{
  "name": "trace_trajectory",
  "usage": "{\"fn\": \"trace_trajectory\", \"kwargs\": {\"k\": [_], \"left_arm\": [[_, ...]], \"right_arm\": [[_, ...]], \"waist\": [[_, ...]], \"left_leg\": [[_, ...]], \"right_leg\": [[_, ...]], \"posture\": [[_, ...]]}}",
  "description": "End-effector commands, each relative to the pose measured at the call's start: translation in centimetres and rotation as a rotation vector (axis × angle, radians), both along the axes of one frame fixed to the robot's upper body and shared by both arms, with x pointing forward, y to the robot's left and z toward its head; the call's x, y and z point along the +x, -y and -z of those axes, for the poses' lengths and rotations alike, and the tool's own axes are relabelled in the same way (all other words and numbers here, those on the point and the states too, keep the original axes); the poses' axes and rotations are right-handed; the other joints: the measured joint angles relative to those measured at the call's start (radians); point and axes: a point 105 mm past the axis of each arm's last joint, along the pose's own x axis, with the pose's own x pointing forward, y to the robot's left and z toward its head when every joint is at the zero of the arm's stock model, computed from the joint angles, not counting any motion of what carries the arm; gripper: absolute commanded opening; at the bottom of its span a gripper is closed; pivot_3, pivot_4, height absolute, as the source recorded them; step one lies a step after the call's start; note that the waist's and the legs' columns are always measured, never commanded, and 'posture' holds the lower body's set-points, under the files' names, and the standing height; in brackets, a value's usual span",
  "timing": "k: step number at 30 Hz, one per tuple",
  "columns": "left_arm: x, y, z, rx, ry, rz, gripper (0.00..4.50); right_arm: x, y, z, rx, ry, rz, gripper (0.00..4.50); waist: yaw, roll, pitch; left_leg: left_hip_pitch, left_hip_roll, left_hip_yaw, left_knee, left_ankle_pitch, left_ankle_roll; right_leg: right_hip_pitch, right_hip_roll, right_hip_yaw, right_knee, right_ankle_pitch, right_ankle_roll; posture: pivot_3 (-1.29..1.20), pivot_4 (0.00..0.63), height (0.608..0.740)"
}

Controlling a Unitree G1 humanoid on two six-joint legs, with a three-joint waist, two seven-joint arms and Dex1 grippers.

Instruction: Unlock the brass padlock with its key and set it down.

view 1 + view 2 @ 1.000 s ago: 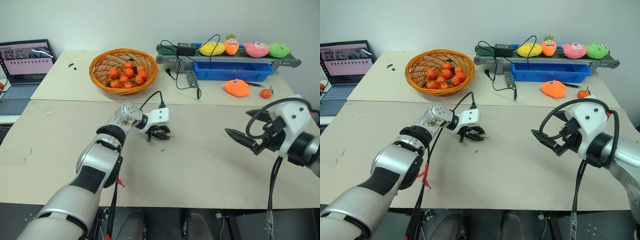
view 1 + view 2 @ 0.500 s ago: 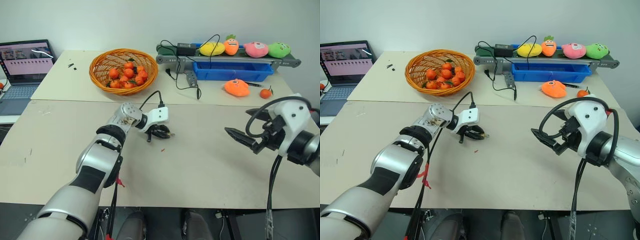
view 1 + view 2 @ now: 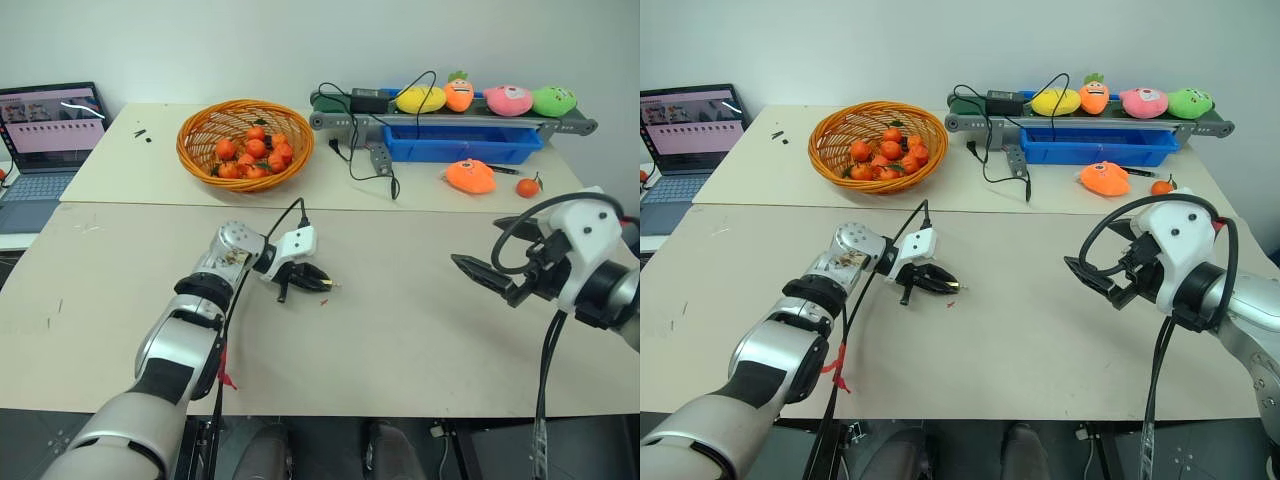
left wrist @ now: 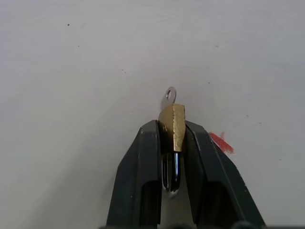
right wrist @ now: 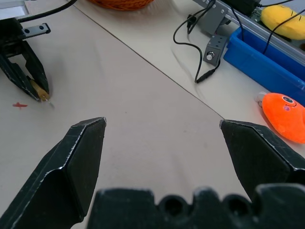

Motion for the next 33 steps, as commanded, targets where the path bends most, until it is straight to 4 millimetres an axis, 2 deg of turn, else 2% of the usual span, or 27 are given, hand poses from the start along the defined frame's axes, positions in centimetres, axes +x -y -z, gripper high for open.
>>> {"fn": "trace_trajectory", "kwargs": {"k": [1, 14, 17, 22, 33], "left_arm": [[-1.4, -0.5, 1.5, 0.046, -0.069, 0.025, 0.76], [-2.4, -1.6, 2.2, 0.084, -0.032, -0.017, 0.76], [-2.5, -1.7, 2.2, 0.086, -0.027, -0.012, 1.53], [-2.2, -1.4, 1.5, 0.059, -0.037, -0.036, 3.39], [-2.0, -1.2, 1.1, 0.037, -0.054, -0.063, 3.39]], "right_arm": [[0.0, -0.2, -1.1, -0.014, 0.057, -0.013, 4.5], [0.4, -0.5, -0.9, -0.01, 0.055, -0.025, 4.5], [0.5, -0.6, -1.0, -0.012, 0.057, -0.03, 4.5], [0.6, -0.6, -1.0, -0.015, 0.058, -0.033, 4.5], [0.5, -0.6, -1.1, -0.015, 0.062, -0.032, 4.5]], "waist": [[0.0, 0.0, 0.0], [-0.001, 0.0, 0.0], [-0.002, 0.0, 0.0], [0.004, 0.001, -0.001], [0.004, 0.001, -0.001]], "left_leg": [[0.0, 0.0, 0.0, 0.0, 0.0, 0.0], [0.006, 0.0, -0.004, 0.0, -0.001, 0.001], [0.008, 0.0, -0.004, 0.0, -0.001, 0.001], [0.008, 0.0, -0.005, 0.0, -0.001, 0.001], [0.009, 0.001, -0.005, 0.0, 0.0, -0.001]], "right_leg": [[0.0, 0.0, 0.0, 0.0, 0.0, 0.0], [0.005, 0.0, 0.001, 0.0, 0.0, 0.0], [0.006, 0.0, 0.001, 0.0, 0.0, 0.0], [0.008, 0.0, 0.001, 0.0, 0.0, 0.0], [0.008, 0.0, 0.002, 0.001, 0.001, -0.002]], "posture": [[0.0, 0.15, 0.74], [0.0, 0.15, 0.74], [0.0, 0.15, 0.74], [0.0, 0.15, 0.74], [0.0, 0.15, 0.74]]}}
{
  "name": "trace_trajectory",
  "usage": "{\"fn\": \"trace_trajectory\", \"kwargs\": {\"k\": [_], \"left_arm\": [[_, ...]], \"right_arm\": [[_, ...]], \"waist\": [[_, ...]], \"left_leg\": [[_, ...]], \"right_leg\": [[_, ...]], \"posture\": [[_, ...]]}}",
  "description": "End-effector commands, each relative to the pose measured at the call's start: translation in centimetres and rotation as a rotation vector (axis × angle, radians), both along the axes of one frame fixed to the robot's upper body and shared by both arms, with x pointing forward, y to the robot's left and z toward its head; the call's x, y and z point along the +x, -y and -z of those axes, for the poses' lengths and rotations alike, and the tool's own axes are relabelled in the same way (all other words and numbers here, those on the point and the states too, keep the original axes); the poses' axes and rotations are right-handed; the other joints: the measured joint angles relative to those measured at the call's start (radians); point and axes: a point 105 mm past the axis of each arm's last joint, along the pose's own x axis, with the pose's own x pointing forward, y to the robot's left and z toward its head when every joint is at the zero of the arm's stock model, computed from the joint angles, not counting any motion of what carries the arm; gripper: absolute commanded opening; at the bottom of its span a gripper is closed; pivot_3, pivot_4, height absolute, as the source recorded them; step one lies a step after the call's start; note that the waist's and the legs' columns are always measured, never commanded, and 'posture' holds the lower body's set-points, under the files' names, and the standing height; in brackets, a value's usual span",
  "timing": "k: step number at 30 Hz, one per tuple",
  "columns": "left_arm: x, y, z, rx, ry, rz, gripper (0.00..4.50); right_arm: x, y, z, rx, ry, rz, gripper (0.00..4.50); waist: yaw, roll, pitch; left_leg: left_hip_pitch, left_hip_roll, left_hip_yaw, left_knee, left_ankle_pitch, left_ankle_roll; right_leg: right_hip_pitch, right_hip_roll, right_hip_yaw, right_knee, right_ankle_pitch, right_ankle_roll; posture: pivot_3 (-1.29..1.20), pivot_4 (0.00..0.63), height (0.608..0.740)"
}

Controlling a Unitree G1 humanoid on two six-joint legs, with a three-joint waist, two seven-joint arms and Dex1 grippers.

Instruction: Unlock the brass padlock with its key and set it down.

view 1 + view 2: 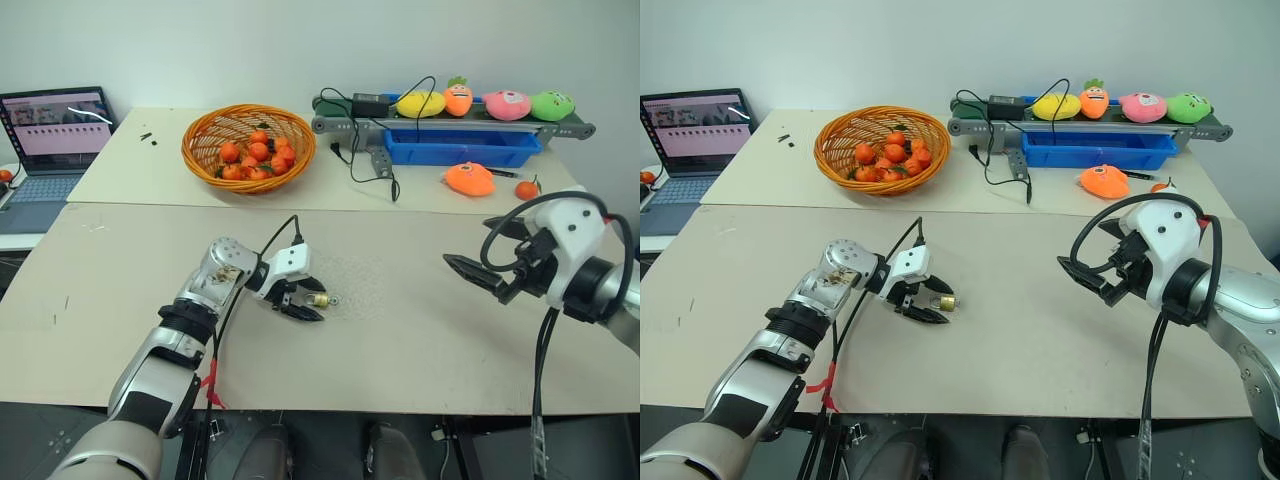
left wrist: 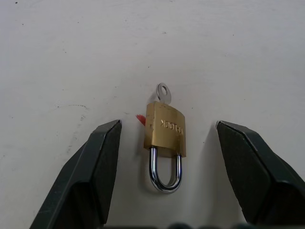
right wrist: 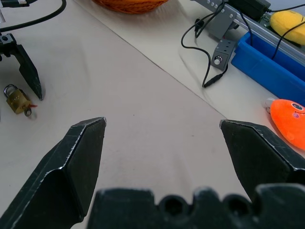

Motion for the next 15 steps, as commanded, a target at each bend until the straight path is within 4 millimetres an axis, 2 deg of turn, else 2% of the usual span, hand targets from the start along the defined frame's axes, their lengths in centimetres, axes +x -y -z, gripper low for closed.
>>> {"fn": "trace_trajectory", "kwargs": {"k": [1, 11, 15], "left_arm": [[0.22, -0.37, 0.34, 0.027, 0.005, -0.029, 3.39], [0.07, -0.39, 0.74, 0.056, 0.028, 0.004, 3.39], [0.25, -0.44, 0.58, 0.055, 0.027, 0.008, 2.36]], "right_arm": [[-0.18, -0.16, -1.42, -0.013, 0.072, -0.01, 4.5], [-0.26, -0.17, -1.47, -0.015, 0.074, -0.008, 4.5], [-0.27, -0.17, -1.46, -0.015, 0.075, -0.007, 4.5]], "waist": [[0.0, 0.0, 0.0], [0.001, 0.0, 0.0], [0.0, 0.0, 0.0]], "left_leg": [[0.0, 0.0, 0.0, 0.0, 0.0, 0.0], [0.0, 0.0, 0.0, 0.0, 0.0, 0.0], [0.0, 0.0, 0.0, 0.0, 0.0, 0.0]], "right_leg": [[0.0, 0.0, 0.0, 0.0, 0.0, 0.0], [0.0, 0.0, 0.0, 0.0, 0.0, 0.0], [0.0, 0.0, 0.0, 0.0, 0.0, 0.0]], "posture": [[0.0, 0.15, 0.74], [0.0, 0.15, 0.74], [0.0, 0.15, 0.74]]}}
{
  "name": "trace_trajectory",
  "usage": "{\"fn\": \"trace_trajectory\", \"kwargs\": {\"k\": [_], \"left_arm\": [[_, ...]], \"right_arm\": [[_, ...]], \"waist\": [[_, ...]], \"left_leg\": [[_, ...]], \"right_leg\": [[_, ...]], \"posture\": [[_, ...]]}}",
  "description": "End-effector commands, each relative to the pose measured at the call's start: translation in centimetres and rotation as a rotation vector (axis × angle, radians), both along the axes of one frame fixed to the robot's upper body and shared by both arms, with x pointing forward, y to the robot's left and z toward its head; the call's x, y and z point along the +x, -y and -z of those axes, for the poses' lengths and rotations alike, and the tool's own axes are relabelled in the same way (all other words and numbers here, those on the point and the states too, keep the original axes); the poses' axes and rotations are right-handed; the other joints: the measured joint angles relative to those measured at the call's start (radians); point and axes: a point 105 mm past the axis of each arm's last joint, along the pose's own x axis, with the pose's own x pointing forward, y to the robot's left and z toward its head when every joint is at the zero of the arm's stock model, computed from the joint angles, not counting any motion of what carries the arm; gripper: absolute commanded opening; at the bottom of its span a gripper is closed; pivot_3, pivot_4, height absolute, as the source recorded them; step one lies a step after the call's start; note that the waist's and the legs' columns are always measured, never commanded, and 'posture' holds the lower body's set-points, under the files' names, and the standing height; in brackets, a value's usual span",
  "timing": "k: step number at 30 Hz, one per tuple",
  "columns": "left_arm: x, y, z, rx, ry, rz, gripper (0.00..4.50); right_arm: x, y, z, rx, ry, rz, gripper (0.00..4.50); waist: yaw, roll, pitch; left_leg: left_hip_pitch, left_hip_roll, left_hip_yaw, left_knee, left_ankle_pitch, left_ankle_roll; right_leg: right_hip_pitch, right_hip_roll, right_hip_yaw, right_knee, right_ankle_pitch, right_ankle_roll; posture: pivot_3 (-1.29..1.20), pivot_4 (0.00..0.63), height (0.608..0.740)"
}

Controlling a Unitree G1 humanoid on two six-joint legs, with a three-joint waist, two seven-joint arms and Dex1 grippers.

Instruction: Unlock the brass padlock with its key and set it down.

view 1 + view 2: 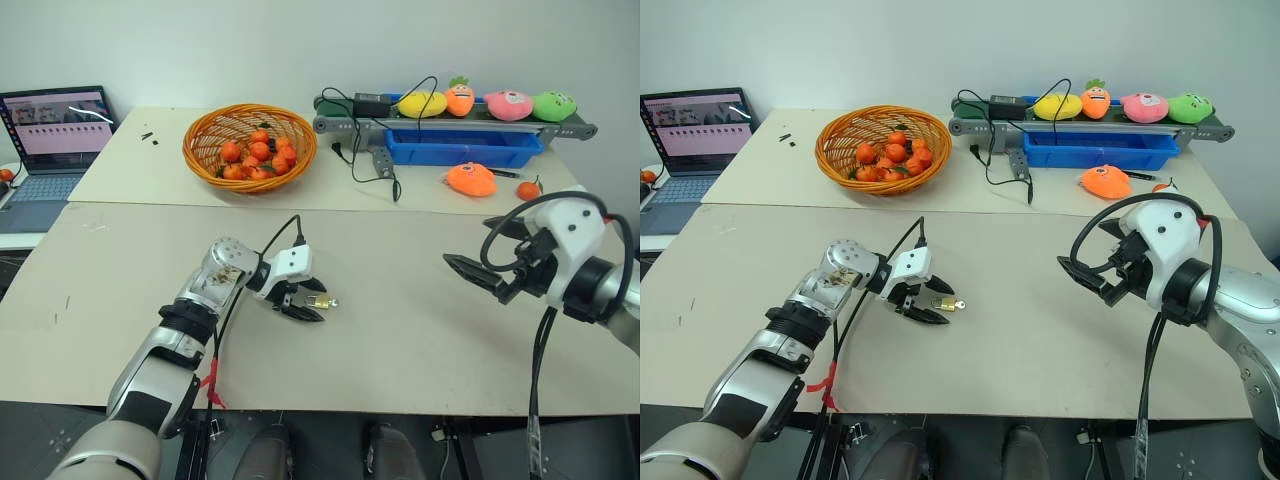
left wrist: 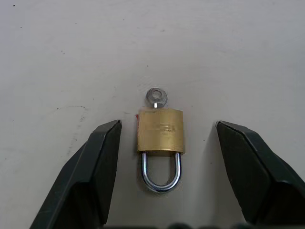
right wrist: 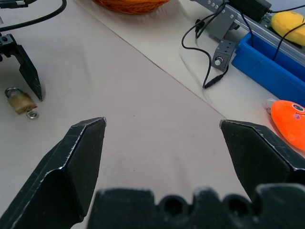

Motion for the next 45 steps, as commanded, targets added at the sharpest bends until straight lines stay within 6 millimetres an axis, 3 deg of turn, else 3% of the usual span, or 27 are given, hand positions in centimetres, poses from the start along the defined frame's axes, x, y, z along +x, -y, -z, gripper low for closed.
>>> {"fn": "trace_trajectory", "kwargs": {"k": [1, 4, 5, 15, 25, 32, 39, 45], "left_arm": [[0.1, -0.6, 0.6, 0.042, -0.016, -0.005, 2.04], [0.1, -0.5, 0.6, 0.042, -0.018, -0.002, 0.88], [0.1, -0.5, 0.6, 0.042, -0.019, -0.002, 0.82], [0.5, -0.2, 0.0, 0.011, -0.007, -0.031, 0.82], [2.0, -1.0, -6.1, -0.209, 0.075, -0.152, 0.82], [-0.8, 0.2, -8.0, -0.279, 0.057, -0.11, 0.82], [-4.5, 1.3, -8.5, -0.302, -0.096, -0.046, 0.82], [-4.8, 1.2, -8.5, -0.3, -0.138, -0.069, 0.82]], "right_arm": [[-0.3, -0.1, -1.4, -0.014, 0.073, -0.007, 4.5], [-0.2, -0.1, -1.4, -0.015, 0.073, -0.006, 4.5], [-0.2, -0.1, -1.4, -0.015, 0.073, -0.005, 4.5], [-0.2, -0.2, -1.3, -0.012, 0.07, -0.009, 4.5], [-0.1, -0.3, -0.2, 0.0, 0.002, -0.056, 4.5], [0.5, -1.5, 0.5, 0.018, -0.043, -0.151, 4.5], [-0.1, -5.1, 1.6, -0.161, -0.017, -0.413, 4.5], [0.0, -6.4, 2.2, -0.357, 0.158, -0.499, 4.5]], "waist": [[0.0, 0.0, 0.0], [-0.002, 0.0, 0.0], [-0.002, 0.0, 0.0], [-0.001, 0.0, 0.0], [-0.001, 0.0, 0.0], [-0.001, 0.0, 0.0], [-0.005, 0.0, 0.0], [-0.006, 0.0, 0.001]], "left_leg": [[0.0, 0.0, 0.0, 0.0, 0.0, 0.0], [0.0, 0.0, 0.0, 0.0, 0.0, 0.001], [0.0, 0.0, 0.0, 0.0, -0.001, 0.001], [-0.001, 0.0, 0.0, 0.0, -0.001, 0.001], [-0.002, 0.0, 0.0, 0.0, -0.001, 0.001], [-0.003, 0.0, 0.0, 0.0, -0.001, 0.001], [-0.002, 0.0, 0.0, 0.0, 0.0, 0.001], [-0.002, 0.0, 0.0, -0.001, 0.0, -0.001]], "right_leg": [[0.0, 0.0, 0.0, 0.0, 0.0, 0.0], [-0.001, 0.0, 0.0, 0.0, 0.0, 0.0], [-0.001, 0.0, 0.0, -0.001, 0.0, 0.0], [-0.001, 0.0, 0.0, -0.001, 0.0, 0.0], [-0.002, 0.0, 0.0, -0.001, 0.0, 0.0], [-0.002, 0.0, 0.0, -0.002, 0.0, 0.0], [-0.002, 0.0, 0.0, -0.001, -0.001, 0.001], [-0.003, 0.001, 0.0, -0.001, -0.001, 0.001]], "posture": [[0.0, 0.15, 0.74], [0.0, 0.15, 0.74], [0.0, 0.15, 0.74], [0.0, 0.15, 0.74], [0.0, 0.15, 0.74], [0.0, 0.15, 0.74], [0.0, 0.15, 0.74], [0.0, 0.15, 0.74]]}}
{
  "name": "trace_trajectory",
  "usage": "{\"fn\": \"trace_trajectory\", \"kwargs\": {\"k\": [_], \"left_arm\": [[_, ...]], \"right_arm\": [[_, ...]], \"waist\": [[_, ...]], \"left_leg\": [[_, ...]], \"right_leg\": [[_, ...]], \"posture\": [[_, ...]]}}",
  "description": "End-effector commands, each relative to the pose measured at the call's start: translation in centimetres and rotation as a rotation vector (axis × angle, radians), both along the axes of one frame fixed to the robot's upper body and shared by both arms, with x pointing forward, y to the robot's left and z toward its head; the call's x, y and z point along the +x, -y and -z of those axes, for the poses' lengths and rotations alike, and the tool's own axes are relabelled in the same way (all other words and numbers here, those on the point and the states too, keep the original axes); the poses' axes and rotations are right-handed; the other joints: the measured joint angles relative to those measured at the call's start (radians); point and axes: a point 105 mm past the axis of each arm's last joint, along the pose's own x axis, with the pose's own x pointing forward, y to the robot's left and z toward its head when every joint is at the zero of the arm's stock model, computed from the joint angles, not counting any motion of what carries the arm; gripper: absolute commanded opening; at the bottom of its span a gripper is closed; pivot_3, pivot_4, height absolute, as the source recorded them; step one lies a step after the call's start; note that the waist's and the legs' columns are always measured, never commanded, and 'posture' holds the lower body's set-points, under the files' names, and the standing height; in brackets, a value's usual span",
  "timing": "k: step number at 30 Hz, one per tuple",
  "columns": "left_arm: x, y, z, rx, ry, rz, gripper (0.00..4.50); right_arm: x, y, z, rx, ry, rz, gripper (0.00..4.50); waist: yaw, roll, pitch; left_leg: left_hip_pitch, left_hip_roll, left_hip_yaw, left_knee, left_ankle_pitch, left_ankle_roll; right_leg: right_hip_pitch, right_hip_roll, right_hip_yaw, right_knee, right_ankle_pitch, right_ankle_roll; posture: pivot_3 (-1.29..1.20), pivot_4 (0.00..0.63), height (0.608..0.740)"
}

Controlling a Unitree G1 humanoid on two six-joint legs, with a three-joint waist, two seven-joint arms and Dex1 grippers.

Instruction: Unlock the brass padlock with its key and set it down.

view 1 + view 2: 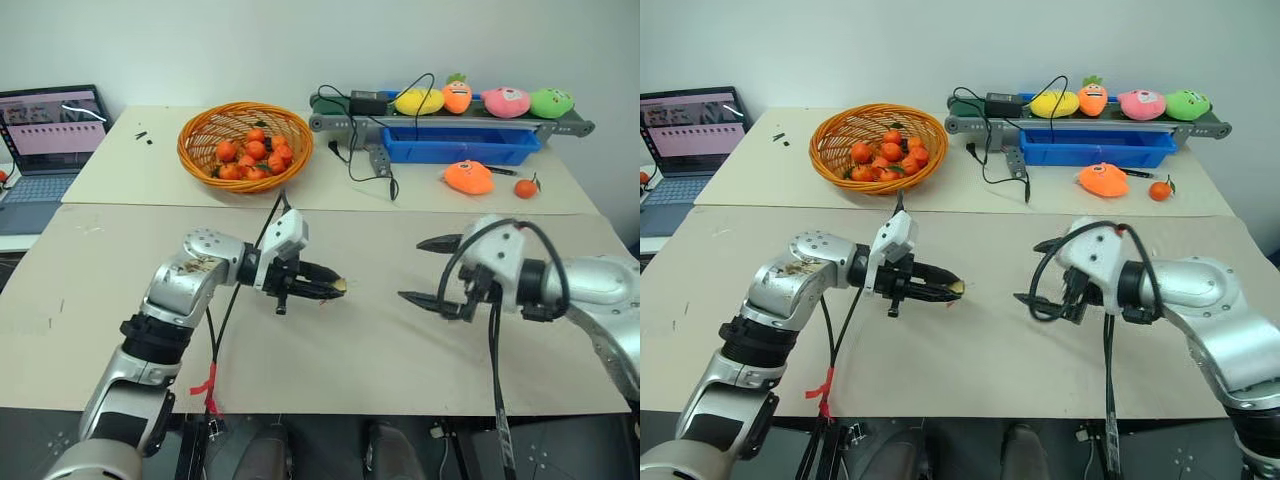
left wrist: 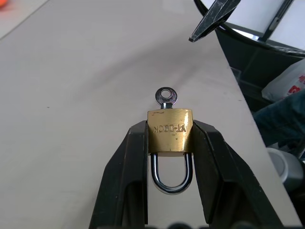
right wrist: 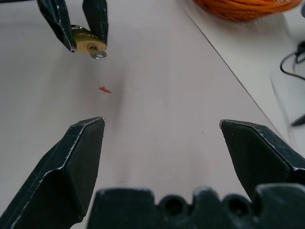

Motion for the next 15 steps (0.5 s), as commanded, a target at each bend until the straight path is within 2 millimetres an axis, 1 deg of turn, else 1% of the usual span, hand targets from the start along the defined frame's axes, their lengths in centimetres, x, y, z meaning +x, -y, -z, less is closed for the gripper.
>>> {"fn": "trace_trajectory", "kwargs": {"k": [1, 3, 5, 12, 15], "left_arm": [[-0.6, 0.4, -1.1, -0.029, 0.003, 0.012, 0.82], [-0.7, 0.5, -0.9, -0.028, -0.005, 0.015, 0.82], [-0.7, 0.6, -0.8, -0.025, -0.009, 0.02, 0.82], [-1.3, 1.2, -1.0, -0.008, -0.026, 0.096, 0.82], [-1.0, 1.3, -1.2, 0.0, -0.03, 0.114, 0.82]], "right_arm": [[0.1, -1.0, -0.7, -0.091, 0.217, -0.073, 4.5], [0.0, -1.4, -0.3, -0.128, 0.296, -0.099, 4.5], [0.0, -1.7, -0.1, -0.117, 0.322, -0.109, 4.5], [-0.5, -3.6, -0.5, -0.05, 0.403, -0.168, 4.5], [-0.7, -4.1, -0.8, -0.052, 0.459, -0.205, 4.5]], "waist": [[0.004, 0.0, 0.0], [0.005, 0.0, 0.0], [0.005, 0.0, 0.0], [0.005, 0.0, 0.0], [0.005, 0.0, 0.0]], "left_leg": [[0.0, 0.0, 0.0, 0.0, 0.0, 0.0], [0.0, 0.0, 0.0, 0.0, 0.001, -0.001], [0.0, 0.0, 0.001, 0.0, 0.004, -0.006], [0.0, 0.0, 0.001, 0.0, 0.004, -0.007], [0.0, 0.0, 0.001, 0.0, 0.004, -0.006]], "right_leg": [[0.0, 0.0, 0.0, 0.0, 0.0, 0.0], [0.0, 0.0, 0.0, 0.0, 0.0, 0.0], [0.0, 0.0, 0.0, 0.0, 0.0, 0.0], [0.0, 0.0, 0.0, 0.0, 0.0, 0.0], [0.0, 0.0, 0.0, 0.0, 0.0, 0.0]], "posture": [[0.0, 0.15, 0.74], [0.0, 0.15, 0.74], [0.0, 0.15, 0.74], [0.0, 0.15, 0.74], [0.0, 0.15, 0.74]]}}
